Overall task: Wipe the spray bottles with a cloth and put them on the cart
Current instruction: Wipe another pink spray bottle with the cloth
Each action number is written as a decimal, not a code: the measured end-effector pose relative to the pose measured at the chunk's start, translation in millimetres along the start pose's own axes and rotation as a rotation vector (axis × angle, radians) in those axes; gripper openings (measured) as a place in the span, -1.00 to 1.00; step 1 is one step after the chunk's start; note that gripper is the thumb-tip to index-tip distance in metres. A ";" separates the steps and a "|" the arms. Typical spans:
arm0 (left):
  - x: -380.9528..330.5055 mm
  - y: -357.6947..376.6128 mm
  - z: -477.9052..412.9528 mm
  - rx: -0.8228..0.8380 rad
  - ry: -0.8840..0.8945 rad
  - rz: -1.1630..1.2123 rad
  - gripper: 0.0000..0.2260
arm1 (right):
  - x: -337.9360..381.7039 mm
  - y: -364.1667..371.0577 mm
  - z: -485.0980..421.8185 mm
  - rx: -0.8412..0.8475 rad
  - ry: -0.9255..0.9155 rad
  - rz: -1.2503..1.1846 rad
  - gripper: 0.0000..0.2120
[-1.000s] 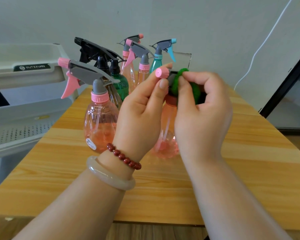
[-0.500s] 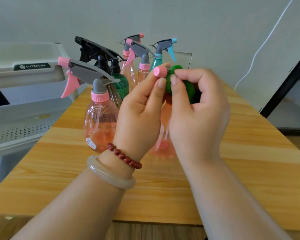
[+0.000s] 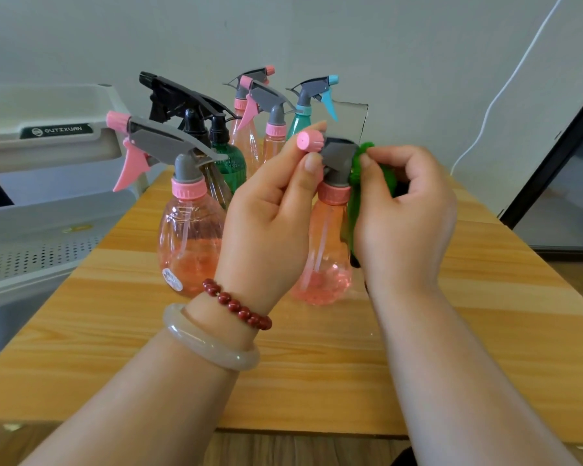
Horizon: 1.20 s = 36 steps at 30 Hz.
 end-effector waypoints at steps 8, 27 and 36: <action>1.0 9.0 -7.4 0.154 -0.075 0.074 -0.72 | -2.4 7.3 -2.2 0.082 0.000 -0.118 -0.87; 4.6 -2.2 -6.8 0.073 -0.208 -0.086 -0.61 | -1.2 11.3 5.5 0.031 -0.012 -0.127 -0.92; 7.9 -6.6 -6.9 0.075 -0.237 -0.052 -0.49 | -4.9 8.5 2.2 0.054 0.032 -0.204 -0.89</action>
Point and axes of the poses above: each hand's wrist, its own z-axis away from the middle knuckle, its own y-axis out of the palm, x = y × z, the point moved 9 cm from there along -z, towards the middle knuckle, and after that the axes turned 13 degrees about x, right-handed, at the moved point
